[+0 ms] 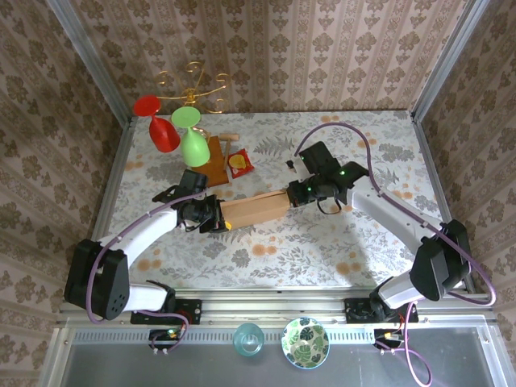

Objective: Fold the paper box

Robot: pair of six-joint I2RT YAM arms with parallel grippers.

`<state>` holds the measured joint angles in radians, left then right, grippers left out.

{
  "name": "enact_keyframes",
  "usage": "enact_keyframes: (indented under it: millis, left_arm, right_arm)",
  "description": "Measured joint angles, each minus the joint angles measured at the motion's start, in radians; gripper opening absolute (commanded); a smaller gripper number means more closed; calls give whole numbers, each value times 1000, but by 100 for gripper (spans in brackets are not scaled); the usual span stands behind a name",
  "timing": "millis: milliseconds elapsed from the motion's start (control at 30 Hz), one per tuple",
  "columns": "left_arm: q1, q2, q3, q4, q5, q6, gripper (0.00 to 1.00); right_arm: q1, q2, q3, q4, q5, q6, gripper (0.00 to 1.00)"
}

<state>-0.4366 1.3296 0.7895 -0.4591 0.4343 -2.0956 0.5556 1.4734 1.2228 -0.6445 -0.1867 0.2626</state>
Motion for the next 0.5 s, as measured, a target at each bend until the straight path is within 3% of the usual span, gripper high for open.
enact_keyframes:
  millis: [500]
  left_arm:
    - [1, 0, -16, 32, 0, 0, 7]
  right_arm:
    - [14, -121, -201, 225, 22, 63, 0]
